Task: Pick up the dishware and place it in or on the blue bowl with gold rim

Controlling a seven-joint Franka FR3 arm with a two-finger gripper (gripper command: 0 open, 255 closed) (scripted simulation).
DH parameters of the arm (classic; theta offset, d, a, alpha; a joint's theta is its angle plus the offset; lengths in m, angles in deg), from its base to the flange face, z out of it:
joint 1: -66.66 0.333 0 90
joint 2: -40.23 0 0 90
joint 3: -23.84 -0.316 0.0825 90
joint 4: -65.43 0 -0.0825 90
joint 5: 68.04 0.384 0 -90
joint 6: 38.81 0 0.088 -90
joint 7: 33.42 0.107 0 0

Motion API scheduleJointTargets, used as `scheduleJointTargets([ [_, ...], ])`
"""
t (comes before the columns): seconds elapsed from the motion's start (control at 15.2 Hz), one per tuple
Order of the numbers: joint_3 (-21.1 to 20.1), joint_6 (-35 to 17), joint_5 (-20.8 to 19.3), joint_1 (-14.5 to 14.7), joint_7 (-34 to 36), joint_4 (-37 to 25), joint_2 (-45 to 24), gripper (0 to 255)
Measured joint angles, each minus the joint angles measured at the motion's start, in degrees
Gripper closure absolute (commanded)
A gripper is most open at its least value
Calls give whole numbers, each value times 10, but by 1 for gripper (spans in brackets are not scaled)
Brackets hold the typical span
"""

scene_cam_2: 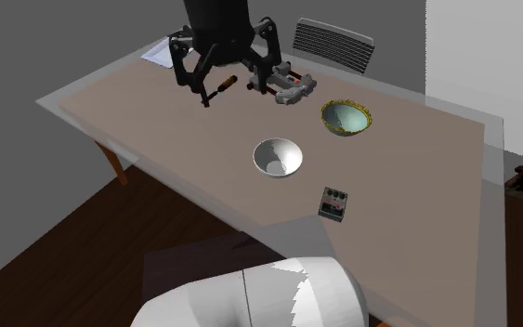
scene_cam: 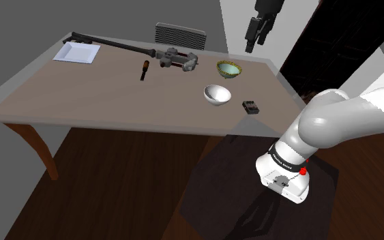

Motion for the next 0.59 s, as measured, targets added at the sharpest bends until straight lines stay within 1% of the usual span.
scheduleJointTargets([
  [0.07, 0, 0, 0, 0, 0, 0, 0, 0],
  [0.2, 1, -24, -1, -1, 4, 15, -9, 0],
  [0.4, 7, -83, -6, -6, 11, 46, -31, 0],
  [0.46, 8, -112, -7, -8, 15, 63, -43, 0],
  [0.59, 8, -154, -8, -9, 24, 76, -68, 0],
])
